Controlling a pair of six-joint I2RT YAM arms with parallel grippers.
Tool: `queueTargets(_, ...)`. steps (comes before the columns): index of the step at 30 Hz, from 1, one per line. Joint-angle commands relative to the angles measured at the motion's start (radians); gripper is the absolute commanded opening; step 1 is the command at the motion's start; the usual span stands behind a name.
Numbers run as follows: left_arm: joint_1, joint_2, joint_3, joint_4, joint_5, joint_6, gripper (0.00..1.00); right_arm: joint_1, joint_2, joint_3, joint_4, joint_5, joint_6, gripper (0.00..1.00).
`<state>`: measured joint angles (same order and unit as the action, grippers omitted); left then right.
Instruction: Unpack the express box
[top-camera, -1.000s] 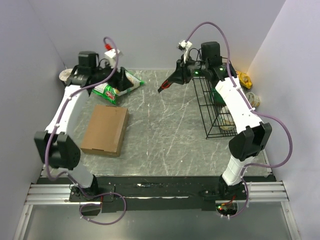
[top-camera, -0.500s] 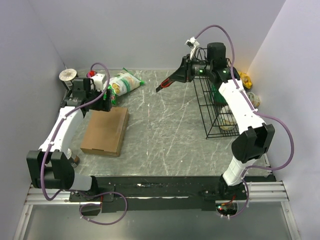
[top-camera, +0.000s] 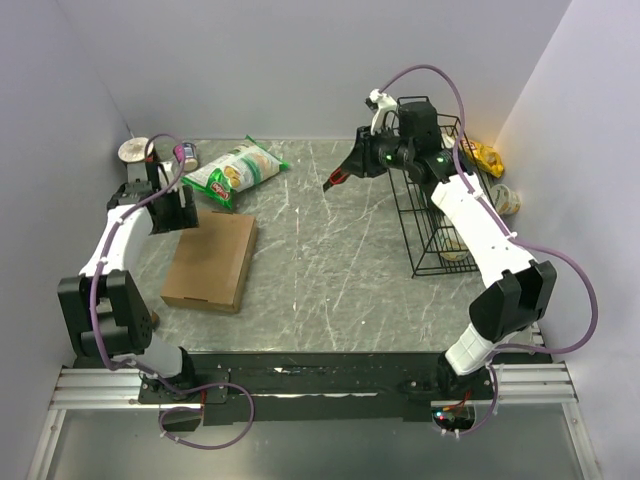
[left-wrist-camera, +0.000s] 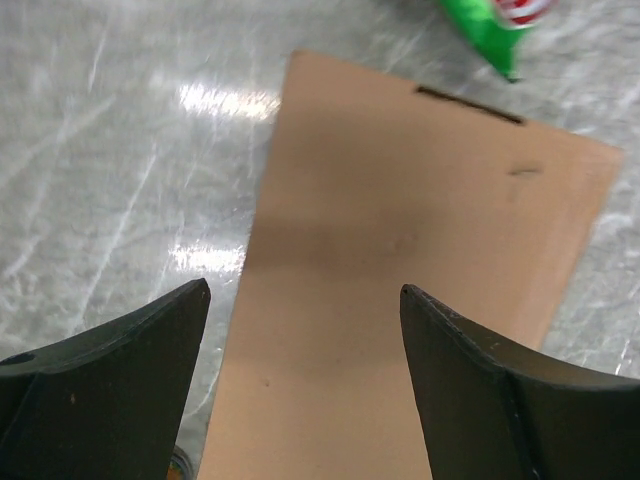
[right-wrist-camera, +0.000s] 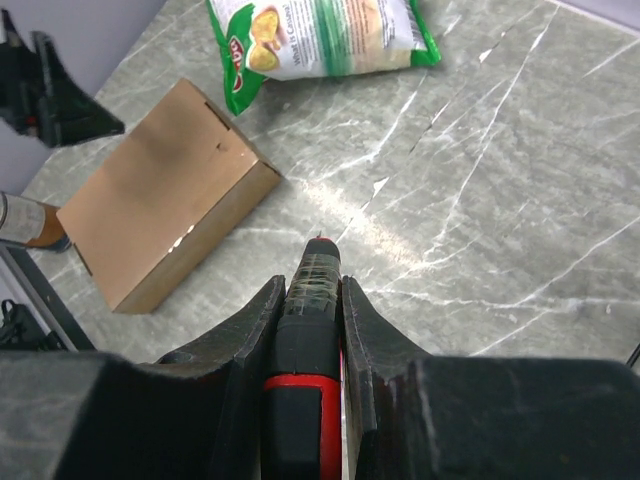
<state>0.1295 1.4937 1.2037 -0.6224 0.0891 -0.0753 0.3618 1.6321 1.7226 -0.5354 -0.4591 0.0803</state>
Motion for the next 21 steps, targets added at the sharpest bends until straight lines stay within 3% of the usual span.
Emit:
queueTargets(1,0.028,0.017,-0.024,-0.04,0.04,-0.07,0.83,-0.003,-0.067,-0.018,0.032,-0.058,0.004,0.0)
queueTargets(12,0.065,-0.003,-0.145,-0.079,0.106,-0.109,0.83,-0.003,-0.054,-0.035,0.012,-0.062,-0.007,0.0)
queueTargets(17,0.068,-0.007,-0.142,-0.108,0.279,-0.115,0.83,-0.003,-0.028,-0.021,0.015,-0.056,-0.001,0.0)
queueTargets(21,0.082,-0.015,-0.186,-0.129,0.519,-0.187,0.82,-0.001,-0.015,-0.006,0.015,0.072,0.019,0.0)
